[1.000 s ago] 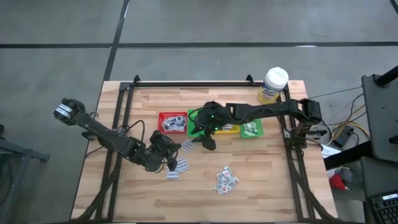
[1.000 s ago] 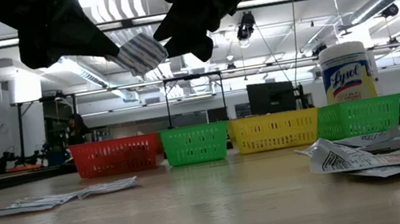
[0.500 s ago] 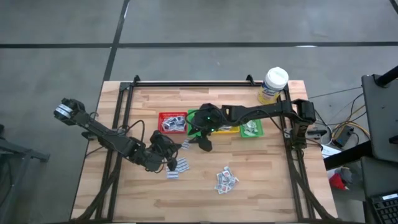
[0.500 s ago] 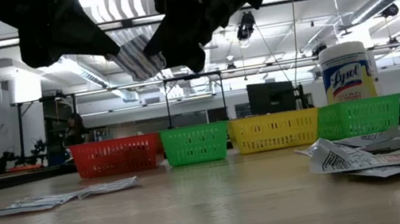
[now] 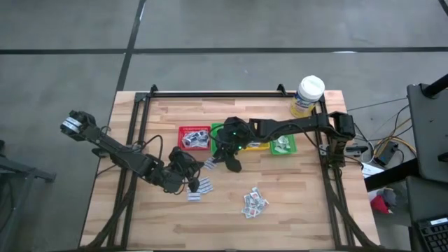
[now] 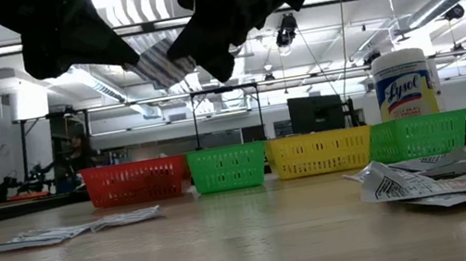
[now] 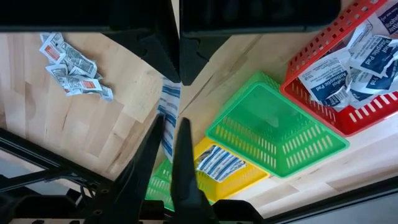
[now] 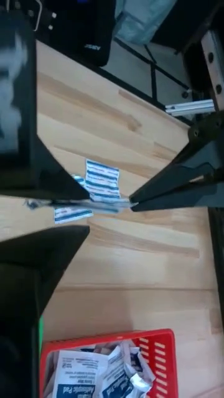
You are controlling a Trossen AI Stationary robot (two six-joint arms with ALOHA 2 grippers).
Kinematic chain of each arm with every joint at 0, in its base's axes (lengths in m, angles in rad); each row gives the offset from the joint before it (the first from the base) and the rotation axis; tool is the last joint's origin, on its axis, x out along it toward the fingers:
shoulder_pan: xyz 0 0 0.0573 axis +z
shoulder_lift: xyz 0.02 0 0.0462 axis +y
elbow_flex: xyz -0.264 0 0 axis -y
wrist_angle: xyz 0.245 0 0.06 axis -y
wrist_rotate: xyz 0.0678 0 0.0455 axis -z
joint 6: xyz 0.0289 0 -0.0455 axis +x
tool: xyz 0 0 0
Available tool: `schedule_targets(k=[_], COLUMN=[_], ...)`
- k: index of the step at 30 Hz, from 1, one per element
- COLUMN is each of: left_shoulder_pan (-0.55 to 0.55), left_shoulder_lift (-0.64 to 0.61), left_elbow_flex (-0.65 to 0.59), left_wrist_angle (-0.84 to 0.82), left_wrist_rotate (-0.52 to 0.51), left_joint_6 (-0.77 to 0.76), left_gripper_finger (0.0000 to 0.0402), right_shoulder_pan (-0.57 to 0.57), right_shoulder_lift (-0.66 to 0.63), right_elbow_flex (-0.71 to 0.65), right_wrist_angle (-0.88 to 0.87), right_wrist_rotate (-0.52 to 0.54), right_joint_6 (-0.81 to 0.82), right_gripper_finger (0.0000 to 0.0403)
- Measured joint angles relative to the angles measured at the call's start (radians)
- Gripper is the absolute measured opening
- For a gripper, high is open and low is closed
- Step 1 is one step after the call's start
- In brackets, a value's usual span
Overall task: Pick & Place First Aid Supplies
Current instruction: Put the blue bandage into the yellow basket
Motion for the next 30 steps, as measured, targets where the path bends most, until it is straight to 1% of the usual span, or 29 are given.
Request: schedule_targets(k=[3, 4, 7, 12, 16, 19, 22, 26, 30], left_shoulder_pan=[0.000, 0.000, 0.000, 0.000, 0.000, 0.000, 0.000, 0.000, 0.000], left_shoulder_lift=[0.000, 0.000, 0.000, 0.000, 0.000, 0.000, 0.000, -0.005, -0.045], left_elbow_flex=[0.000, 0.000, 0.000, 0.000, 0.000, 0.000, 0.000, 0.000, 0.000], left_wrist_angle=[0.000, 0.000, 0.000, 0.000, 0.000, 0.000, 0.000, -0.006, -0.035], left_wrist_rotate=[0.000, 0.000, 0.000, -0.001, -0.001, -0.009, -0.022, -0.065, -0.079], left_joint_6=[0.001, 0.006, 0.018, 0.021, 0.072, 0.101, 0.120, 0.146, 0.192], left_gripper_finger=[0.0000, 0.0000, 0.0000, 0.0000, 0.0007, 0.0032, 0.0067, 0.0113, 0.0142], right_shoulder_pan=[0.004, 0.006, 0.010, 0.010, 0.010, 0.010, 0.010, 0.010, 0.009], right_shoulder_lift=[0.000, 0.000, 0.000, 0.000, 0.000, 0.000, 0.000, 0.000, 0.000], right_elbow_flex=[0.000, 0.000, 0.000, 0.000, 0.000, 0.000, 0.000, 0.000, 0.000], right_wrist_angle=[-0.001, -0.001, -0.002, -0.008, -0.012, -0.020, -0.026, -0.038, -0.048], right_wrist_rotate=[-0.001, -0.002, -0.002, -0.002, -0.002, -0.001, 0.001, 0.002, 0.025], right_joint_6=[-0.021, -0.029, -0.032, -0.029, -0.027, -0.026, -0.025, -0.025, -0.025], right_gripper_finger=[0.0027, 0.0018, 0.0010, 0.0008, 0.0008, 0.0008, 0.0008, 0.0008, 0.0008])
